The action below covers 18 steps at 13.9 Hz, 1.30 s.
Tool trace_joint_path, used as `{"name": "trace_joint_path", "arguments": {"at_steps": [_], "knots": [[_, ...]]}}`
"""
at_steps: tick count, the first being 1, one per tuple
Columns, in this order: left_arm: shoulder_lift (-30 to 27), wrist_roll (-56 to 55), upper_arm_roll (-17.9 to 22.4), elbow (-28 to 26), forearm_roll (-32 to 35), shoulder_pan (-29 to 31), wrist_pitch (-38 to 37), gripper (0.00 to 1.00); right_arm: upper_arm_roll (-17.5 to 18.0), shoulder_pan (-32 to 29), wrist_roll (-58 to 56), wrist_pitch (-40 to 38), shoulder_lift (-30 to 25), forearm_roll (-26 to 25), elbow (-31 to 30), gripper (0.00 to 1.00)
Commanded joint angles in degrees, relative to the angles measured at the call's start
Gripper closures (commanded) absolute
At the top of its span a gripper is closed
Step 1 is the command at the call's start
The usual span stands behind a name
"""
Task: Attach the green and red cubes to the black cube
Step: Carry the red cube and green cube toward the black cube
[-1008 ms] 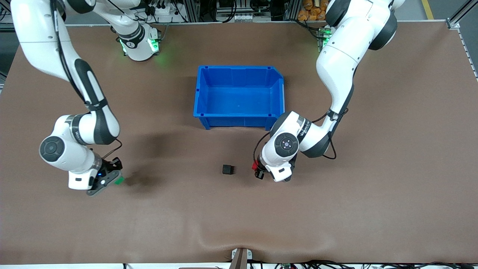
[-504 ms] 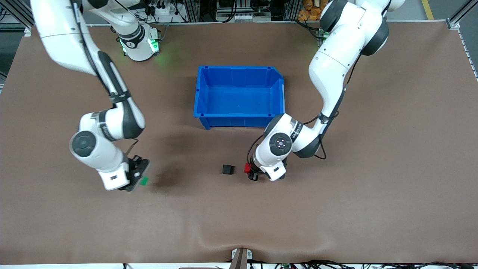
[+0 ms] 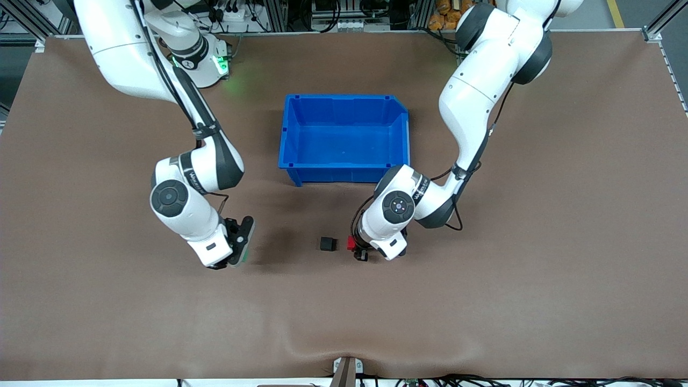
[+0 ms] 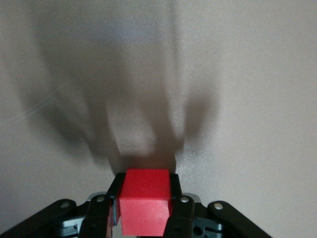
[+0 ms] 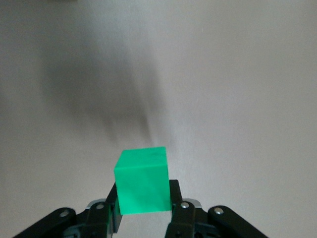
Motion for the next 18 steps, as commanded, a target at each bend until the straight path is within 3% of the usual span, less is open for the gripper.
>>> {"name": "trace_joint_path", "arguments": {"at_steps": [1,11,12,16,18], "knots": [[3.30,-2.64,0.31,3.67,-0.97,-1.80,1.97,1.00,-0.31,1.87,-0.60,-0.54,1.38,-0.61,3.06,1.00],[3.92,-2.64,0.58,4.03,-4.14,-2.16,6.46,1.00,-0.31,6.35,1.84,-0.19,4.27,0.61,6.04,1.00],[3.75,-2.56,0.66,3.85,-4.14,-2.16,6.46,0.92,-0.22,7.75,4.03,-0.10,5.59,1.05,7.01,1.00],[3.04,-2.03,0.75,3.50,-3.70,-2.07,5.58,0.00,-0.31,11.63,11.52,0.51,9.20,0.88,8.33,1.00],[2.25,-2.03,0.75,3.50,-3.70,-1.81,4.88,0.00,-0.31,12.07,11.61,2.00,11.22,0.88,9.38,1.00]]}}
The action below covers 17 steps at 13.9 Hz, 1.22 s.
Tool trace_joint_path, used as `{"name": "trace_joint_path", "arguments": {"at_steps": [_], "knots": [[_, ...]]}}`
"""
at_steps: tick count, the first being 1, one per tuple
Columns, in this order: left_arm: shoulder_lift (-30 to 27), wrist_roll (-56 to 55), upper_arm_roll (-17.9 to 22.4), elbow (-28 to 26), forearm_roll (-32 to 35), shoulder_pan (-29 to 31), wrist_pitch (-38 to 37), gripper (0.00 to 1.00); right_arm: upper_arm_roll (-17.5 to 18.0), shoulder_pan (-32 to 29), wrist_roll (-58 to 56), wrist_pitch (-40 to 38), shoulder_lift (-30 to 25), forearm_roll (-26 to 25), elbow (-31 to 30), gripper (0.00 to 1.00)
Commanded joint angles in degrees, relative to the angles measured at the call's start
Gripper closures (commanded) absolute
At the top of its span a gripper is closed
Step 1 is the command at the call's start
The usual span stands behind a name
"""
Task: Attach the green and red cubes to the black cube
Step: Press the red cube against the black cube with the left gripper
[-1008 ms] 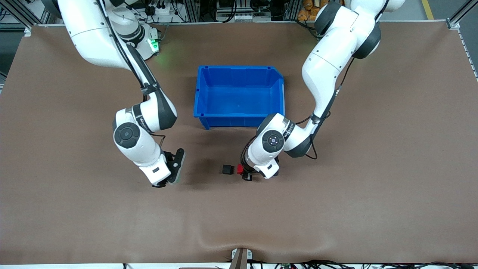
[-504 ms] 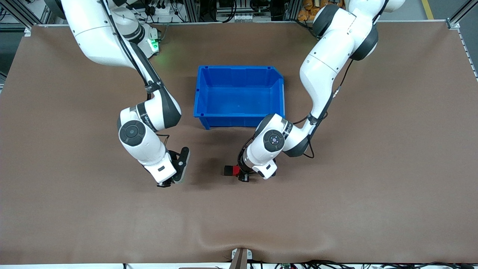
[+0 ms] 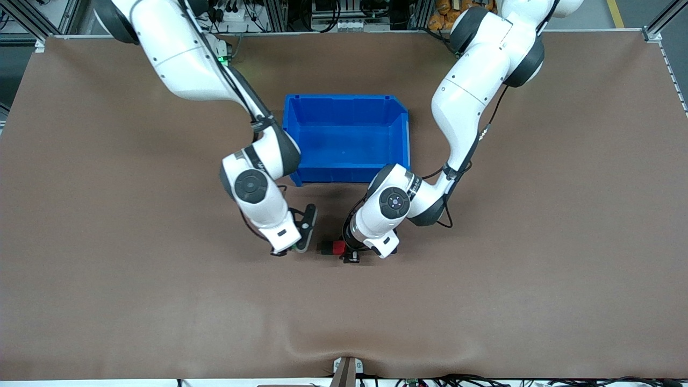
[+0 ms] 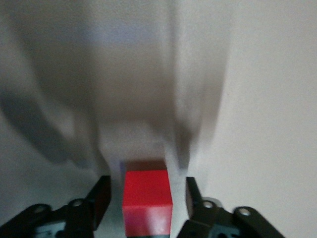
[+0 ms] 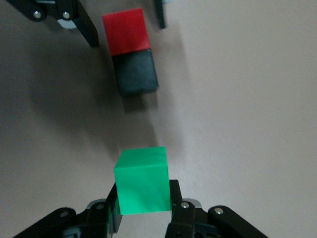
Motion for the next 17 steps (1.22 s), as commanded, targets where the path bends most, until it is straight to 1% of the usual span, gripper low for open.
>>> {"name": "trace_joint_path", "arguments": {"at_steps": [1,3,6,9,11,12,13,14,17], "knots": [[-0.47,0.08,0.49,1.63,-0.20,-0.14,-1.68,0.00,-0.44,0.64,0.75,0.95,3.64,0.51,3.91,1.00],[-1.61,0.52,0.23,1.63,-0.20,0.39,-3.52,0.00,-0.44,1.25,1.20,1.04,5.67,0.51,7.16,1.00],[-4.16,3.06,0.14,1.63,-0.29,2.49,-7.21,0.00,-0.44,1.35,1.20,1.04,7.43,0.51,9.45,1.00],[-6.10,4.56,-0.65,1.63,-0.46,5.13,-8.80,0.00,-0.44,2.13,1.20,1.13,8.40,0.51,10.34,1.00],[-6.98,5.79,-0.56,1.63,-0.55,5.40,-10.03,0.00,-0.44,2.57,1.28,1.04,8.49,0.51,10.25,0.99],[-7.76,6.23,-0.47,1.55,-0.38,5.66,-10.64,0.00,-0.44,3.01,1.37,0.96,8.49,0.51,10.16,0.91],[-8.99,7.54,0.05,1.46,-0.12,5.66,-11.96,0.00,-0.44,3.28,2.15,0.95,8.49,0.42,10.07,0.52],[-9.79,8.77,0.23,1.46,-0.11,5.75,-13.97,0.00,-0.44,3.37,2.60,0.95,8.75,0.42,9.99,0.01],[-13.56,14.65,-0.03,1.11,0.15,8.11,-19.69,0.00,-0.44,3.28,2.69,0.87,8.67,0.51,9.99,0.00]]}}
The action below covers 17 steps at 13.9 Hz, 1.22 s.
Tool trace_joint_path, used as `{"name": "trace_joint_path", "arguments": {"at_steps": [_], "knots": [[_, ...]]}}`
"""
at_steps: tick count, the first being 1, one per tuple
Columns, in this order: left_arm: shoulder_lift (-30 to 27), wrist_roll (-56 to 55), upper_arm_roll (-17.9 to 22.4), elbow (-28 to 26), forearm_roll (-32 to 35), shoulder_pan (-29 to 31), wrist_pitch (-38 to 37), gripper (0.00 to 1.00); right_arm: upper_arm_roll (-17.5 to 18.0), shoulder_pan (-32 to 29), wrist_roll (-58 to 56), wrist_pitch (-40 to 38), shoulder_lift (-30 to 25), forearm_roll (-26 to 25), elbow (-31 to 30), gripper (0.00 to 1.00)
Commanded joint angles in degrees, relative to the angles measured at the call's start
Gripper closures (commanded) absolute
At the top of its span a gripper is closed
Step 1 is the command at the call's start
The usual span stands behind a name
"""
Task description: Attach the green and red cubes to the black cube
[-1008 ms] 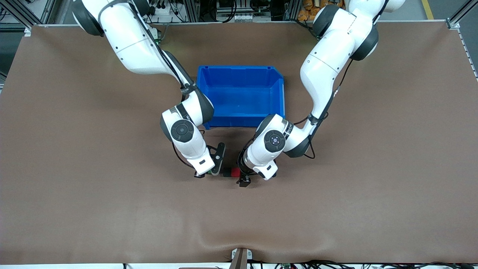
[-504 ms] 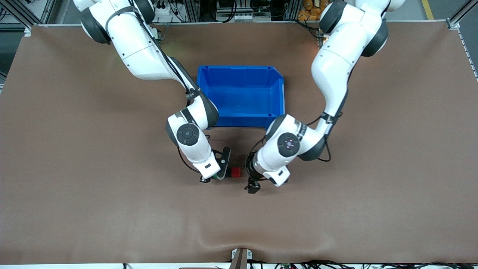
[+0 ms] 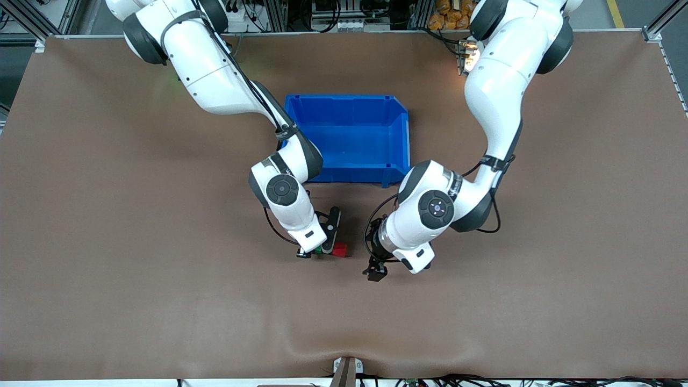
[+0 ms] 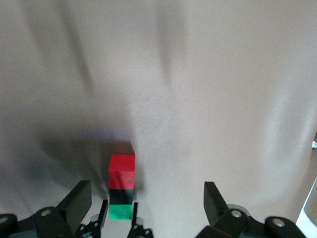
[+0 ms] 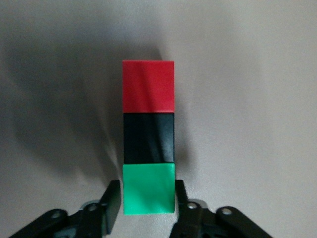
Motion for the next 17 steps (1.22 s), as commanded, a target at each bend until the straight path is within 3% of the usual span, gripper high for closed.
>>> {"name": "trace_joint_path", "arguments": {"at_steps": [1,4,8,13,17], "knots": [[-5.19,5.62,-0.17,-1.66,0.15,2.21,-6.18,0.00,-0.52,0.19,0.77,-1.00,0.46,0.68,1.98,0.00],[-9.41,11.33,0.01,-1.84,0.15,4.66,-13.74,0.00,-0.52,-1.91,0.68,-4.75,-2.52,1.21,1.89,0.00],[-15.47,20.19,-0.52,-2.80,-0.81,9.15,-23.50,0.00,-0.78,-8.05,0.95,-17.41,-10.86,1.21,1.54,0.00],[-23.73,34.17,-0.17,-8.15,0.14,13.55,-30.80,0.00,-0.87,-21.84,4.09,-21.12,-24.13,1.21,-6.27,0.00],[-32.61,51.12,0.01,-17.19,1.98,18.38,-32.04,0.00,-0.87,-30.81,9.29,-29.10,-31.52,1.12,-7.25,0.00]]}}
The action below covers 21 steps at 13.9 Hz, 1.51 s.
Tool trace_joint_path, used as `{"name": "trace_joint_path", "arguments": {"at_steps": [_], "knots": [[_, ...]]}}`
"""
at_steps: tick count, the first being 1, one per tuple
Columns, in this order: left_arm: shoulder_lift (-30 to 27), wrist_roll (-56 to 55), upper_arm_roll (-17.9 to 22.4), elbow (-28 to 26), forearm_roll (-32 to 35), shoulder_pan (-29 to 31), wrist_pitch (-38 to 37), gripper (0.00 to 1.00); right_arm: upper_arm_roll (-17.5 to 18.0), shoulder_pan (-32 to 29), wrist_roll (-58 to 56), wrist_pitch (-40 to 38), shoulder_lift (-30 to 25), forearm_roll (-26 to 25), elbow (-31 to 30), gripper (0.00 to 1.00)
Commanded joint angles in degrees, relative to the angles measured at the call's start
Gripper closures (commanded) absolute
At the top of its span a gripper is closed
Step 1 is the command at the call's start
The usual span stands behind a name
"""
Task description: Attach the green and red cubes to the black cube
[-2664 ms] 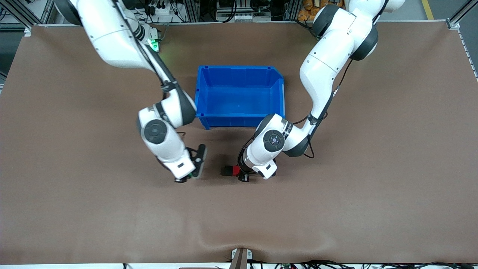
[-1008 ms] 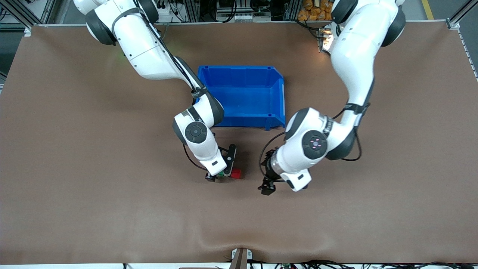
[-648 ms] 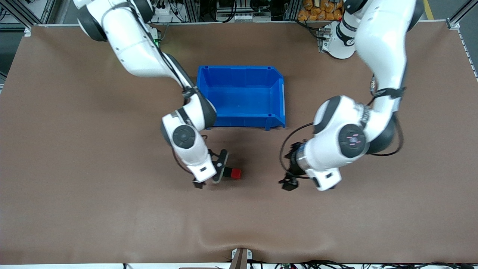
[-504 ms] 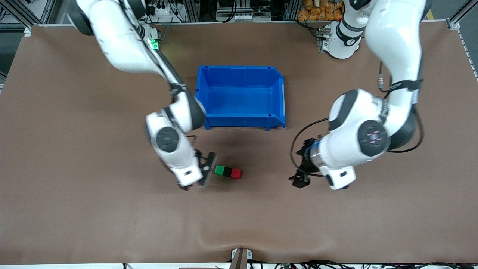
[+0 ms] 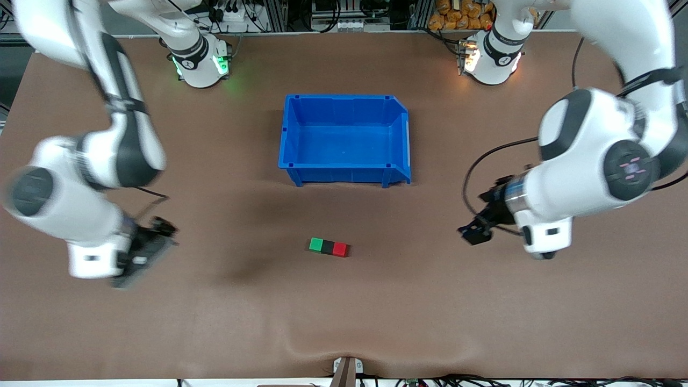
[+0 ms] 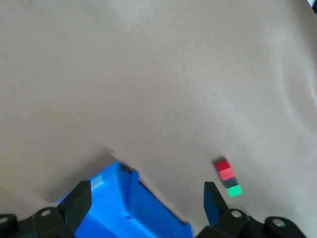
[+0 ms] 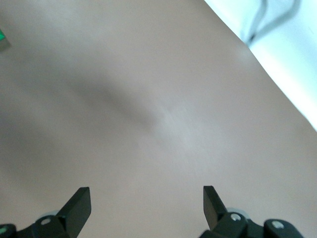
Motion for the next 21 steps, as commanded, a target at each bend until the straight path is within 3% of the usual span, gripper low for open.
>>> {"name": "trace_joint_path", "arguments": {"at_steps": [1,3,10,17,21], "knots": [[-9.10,11.34,-0.19,-10.87,3.61,2.29,0.37,0.00,1.24,-5.45,4.18,-4.47,-6.77,0.67,-3.91,0.00],[-12.27,18.92,-0.10,-14.49,6.61,2.65,0.28,0.00,1.24,-8.18,7.24,-9.39,-10.11,0.75,-3.82,0.00],[-21.58,35.72,-0.10,-22.49,6.97,8.00,0.11,0.00,1.59,-7.14,23.69,-24.60,-21.71,0.58,-4.08,0.00],[-25.82,41.97,-0.10,-21.27,6.97,10.82,-3.05,0.00,1.06,-5.38,36.69,-32.78,-27.08,0.75,-3.47,0.00],[-26.78,45.56,-0.36,-19.25,7.15,10.74,-4.81,0.00,0.18,-5.20,36.62,-32.62,-28.49,2.16,-3.56,0.00]]}}
